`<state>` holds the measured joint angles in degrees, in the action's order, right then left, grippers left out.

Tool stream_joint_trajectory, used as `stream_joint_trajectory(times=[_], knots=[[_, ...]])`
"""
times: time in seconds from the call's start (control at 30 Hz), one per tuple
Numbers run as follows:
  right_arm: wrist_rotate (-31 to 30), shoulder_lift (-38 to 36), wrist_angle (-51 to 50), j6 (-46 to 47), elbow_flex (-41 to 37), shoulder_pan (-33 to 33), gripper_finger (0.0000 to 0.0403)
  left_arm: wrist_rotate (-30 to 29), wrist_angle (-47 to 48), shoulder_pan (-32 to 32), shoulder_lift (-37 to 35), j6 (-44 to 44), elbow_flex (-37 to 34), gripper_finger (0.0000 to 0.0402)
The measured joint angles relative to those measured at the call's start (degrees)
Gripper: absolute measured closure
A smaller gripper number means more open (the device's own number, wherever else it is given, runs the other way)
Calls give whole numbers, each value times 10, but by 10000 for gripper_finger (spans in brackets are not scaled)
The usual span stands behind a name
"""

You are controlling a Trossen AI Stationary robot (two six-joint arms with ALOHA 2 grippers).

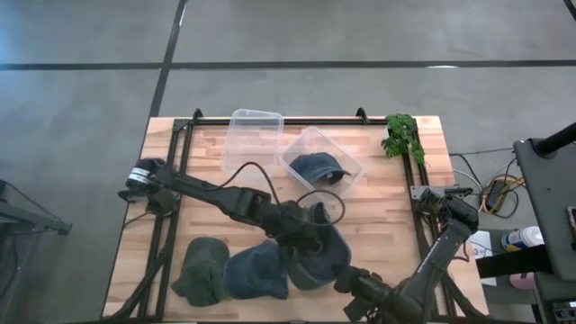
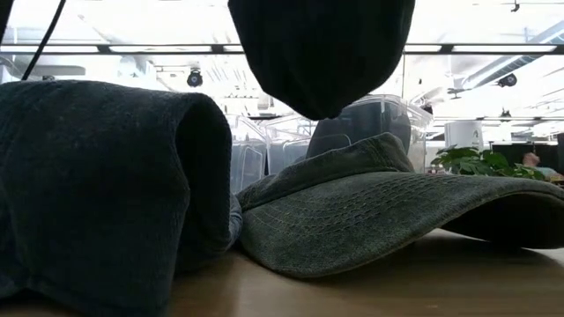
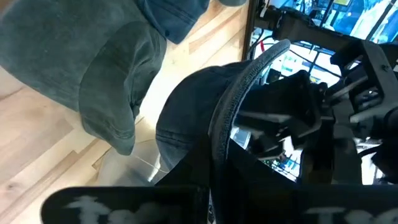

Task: Pick & Place hat
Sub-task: Put the right blue cap into the right transparent bin

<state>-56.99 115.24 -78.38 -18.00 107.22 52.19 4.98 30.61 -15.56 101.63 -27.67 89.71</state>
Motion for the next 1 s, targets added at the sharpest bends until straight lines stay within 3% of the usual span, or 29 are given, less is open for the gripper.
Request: stream_joint_trajectory(times=[0.37,0.87,1.0], knots=[[-2,0,21,-34,2,-3,390,-127,35,6,-34,11,-8,296],[-34,0,90,-140,4,-20,390,-143,-43,21,-19,61,-13,296],[-36,0,91,-126,4,-20,390,-155,-9,21,-20,80,-18,296]])
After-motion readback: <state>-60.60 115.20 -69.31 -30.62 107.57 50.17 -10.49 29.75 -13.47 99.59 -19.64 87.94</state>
